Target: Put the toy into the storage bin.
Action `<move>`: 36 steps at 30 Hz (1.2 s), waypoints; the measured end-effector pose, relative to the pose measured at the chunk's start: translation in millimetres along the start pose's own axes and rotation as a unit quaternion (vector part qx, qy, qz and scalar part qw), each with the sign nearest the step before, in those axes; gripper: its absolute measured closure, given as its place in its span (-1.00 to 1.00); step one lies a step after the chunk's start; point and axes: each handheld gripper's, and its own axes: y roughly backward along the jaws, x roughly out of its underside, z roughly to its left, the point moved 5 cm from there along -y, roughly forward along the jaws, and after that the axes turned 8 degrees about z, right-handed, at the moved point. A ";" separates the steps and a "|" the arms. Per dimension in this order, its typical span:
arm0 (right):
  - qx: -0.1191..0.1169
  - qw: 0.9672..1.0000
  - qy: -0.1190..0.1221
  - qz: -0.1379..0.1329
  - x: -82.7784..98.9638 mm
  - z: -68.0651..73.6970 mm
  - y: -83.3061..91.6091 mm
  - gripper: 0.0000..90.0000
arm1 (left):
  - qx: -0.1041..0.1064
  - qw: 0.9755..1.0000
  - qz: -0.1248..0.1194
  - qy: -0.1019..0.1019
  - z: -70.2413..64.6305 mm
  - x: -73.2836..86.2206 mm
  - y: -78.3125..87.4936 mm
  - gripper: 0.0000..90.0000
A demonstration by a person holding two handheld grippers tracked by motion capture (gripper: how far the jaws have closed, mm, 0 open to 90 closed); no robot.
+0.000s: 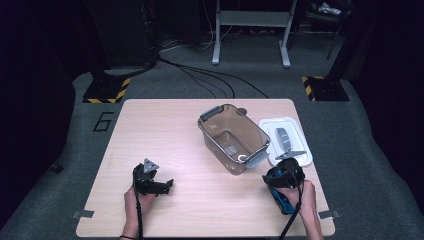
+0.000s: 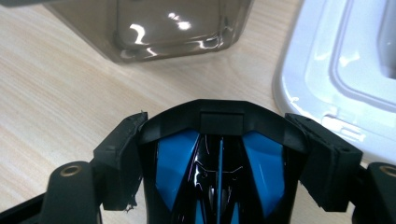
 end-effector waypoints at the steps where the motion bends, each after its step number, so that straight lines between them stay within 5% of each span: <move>1: 0.000 1.000 0.000 0.000 0.0 0.0 0.0 -0.46 | 0.000 1.000 0.000 0.000 0.0 0.0 0.0 -1.00; 36: 0.052 0.996 -0.043 -0.050 -35.9 -41.7 32.6 -0.47 | 0.000 1.000 0.000 0.000 0.0 0.0 0.0 -1.00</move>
